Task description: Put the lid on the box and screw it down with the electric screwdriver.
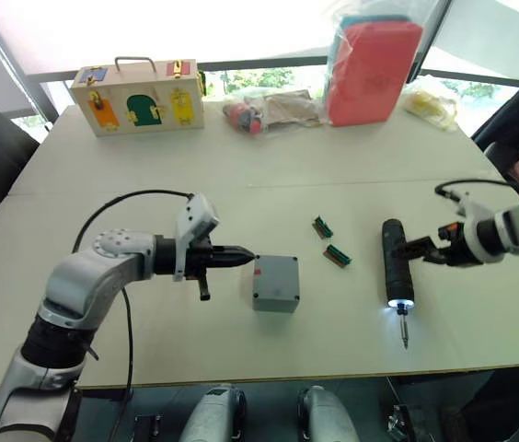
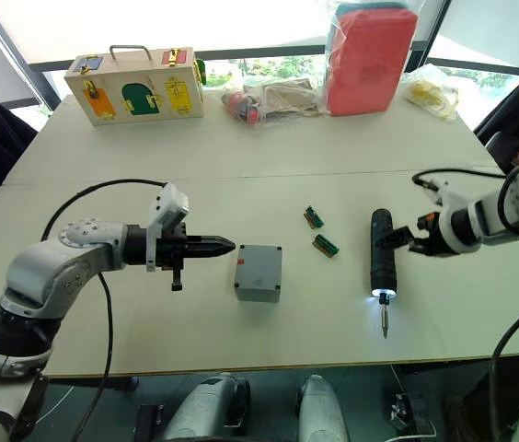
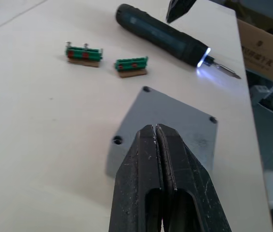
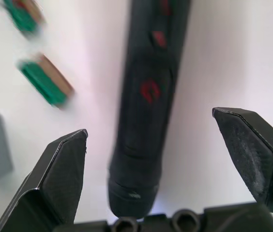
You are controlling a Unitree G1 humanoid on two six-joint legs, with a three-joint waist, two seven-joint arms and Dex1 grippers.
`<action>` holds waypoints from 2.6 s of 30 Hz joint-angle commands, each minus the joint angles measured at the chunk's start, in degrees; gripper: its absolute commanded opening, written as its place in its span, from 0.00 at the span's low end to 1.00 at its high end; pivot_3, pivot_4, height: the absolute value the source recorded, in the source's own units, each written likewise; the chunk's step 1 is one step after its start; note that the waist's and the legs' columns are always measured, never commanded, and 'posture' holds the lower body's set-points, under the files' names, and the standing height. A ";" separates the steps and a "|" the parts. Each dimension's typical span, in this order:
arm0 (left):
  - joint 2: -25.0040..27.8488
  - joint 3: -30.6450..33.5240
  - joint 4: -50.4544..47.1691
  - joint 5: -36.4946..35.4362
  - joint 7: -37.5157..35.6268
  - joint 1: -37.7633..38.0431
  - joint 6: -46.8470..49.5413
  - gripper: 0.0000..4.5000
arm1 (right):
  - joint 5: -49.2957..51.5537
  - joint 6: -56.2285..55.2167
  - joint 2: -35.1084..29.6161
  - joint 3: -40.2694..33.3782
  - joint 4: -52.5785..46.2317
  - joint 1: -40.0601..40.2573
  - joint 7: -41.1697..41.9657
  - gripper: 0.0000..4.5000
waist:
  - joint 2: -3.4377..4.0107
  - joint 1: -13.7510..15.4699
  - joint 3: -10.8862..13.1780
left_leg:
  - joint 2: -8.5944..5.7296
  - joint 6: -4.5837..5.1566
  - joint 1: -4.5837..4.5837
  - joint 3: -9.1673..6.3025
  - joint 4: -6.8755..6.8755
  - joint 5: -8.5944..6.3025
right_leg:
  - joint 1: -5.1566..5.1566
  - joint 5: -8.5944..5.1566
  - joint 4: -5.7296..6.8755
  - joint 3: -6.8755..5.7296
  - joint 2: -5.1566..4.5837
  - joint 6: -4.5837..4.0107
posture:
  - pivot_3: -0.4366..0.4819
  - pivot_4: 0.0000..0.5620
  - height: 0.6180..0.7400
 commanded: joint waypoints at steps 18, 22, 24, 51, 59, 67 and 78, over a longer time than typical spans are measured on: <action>-2.80 -8.54 3.28 9.37 1.94 4.79 -8.53 0.00 | -5.22 -26.12 8.99 -4.46 -60.00 35.11 9.20 0.98 | -0.19 0.14 -0.02 | -0.07 -0.03 0.10 -0.10 0.15 0.02 | 0.21 0.17 -0.04 0.05 -0.20 0.14 | 0.48 0.27 1.00; -4.00 -10.22 4.51 11.20 1.53 3.80 -10.11 0.00 | -7.75 -25.82 12.01 -0.76 -58.97 34.32 7.77 0.98 | -0.21 0.20 -0.01 | -0.03 -0.06 0.04 -0.15 0.10 0.03 | 0.10 0.16 -0.03 0.07 -0.17 0.12 | 0.48 0.27 1.00; -4.30 -11.23 5.73 12.61 1.12 3.04 -11.49 0.00 | -7.91 -24.90 13.10 0.20 -58.84 34.18 7.52 0.98 | -0.21 0.28 -0.02 | -0.04 -0.24 0.04 -0.14 0.09 0.13 | 0.10 0.16 -0.03 0.05 -0.17 0.12 | 0.48 0.27 1.00; 3.49 -12.23 2.57 15.81 -7.93 6.69 -11.43 0.00 | -20.08 -35.69 10.96 4.49 -52.02 30.81 12.03 0.98 | -0.23 0.25 -0.03 | -0.06 -0.12 0.05 -0.12 0.10 0.08 | 0.08 0.18 0.08 0.02 -0.08 0.10 | 0.48 0.27 1.00; -0.32 -12.87 0.80 15.77 -4.83 7.04 -9.58 0.00 | -23.43 -38.31 13.55 7.91 -52.35 30.60 15.98 0.98 | -0.24 0.24 -0.03 | -0.07 -0.12 0.05 -0.13 0.13 0.08 | 0.09 0.18 0.12 0.01 -0.06 0.10 | 0.48 0.27 1.00; -4.17 -12.46 4.36 16.70 -1.89 4.49 -10.77 0.00 | -19.35 -33.19 14.71 4.44 -57.40 33.59 15.54 0.98 | -0.25 0.22 -0.04 | -0.07 -0.12 0.05 -0.13 0.15 0.08 | 0.07 0.18 0.18 0.02 -0.05 0.10 | 0.48 0.27 1.00; -4.29 -12.18 5.26 16.96 -2.08 3.30 -11.26 0.00 | -19.84 -31.21 15.88 3.14 -58.11 34.38 14.20 0.98 | -0.26 0.24 -0.04 | -0.08 -0.12 0.05 -0.13 0.20 0.08 | 0.06 0.18 0.25 0.02 -0.06 0.10 | 0.48 0.27 1.00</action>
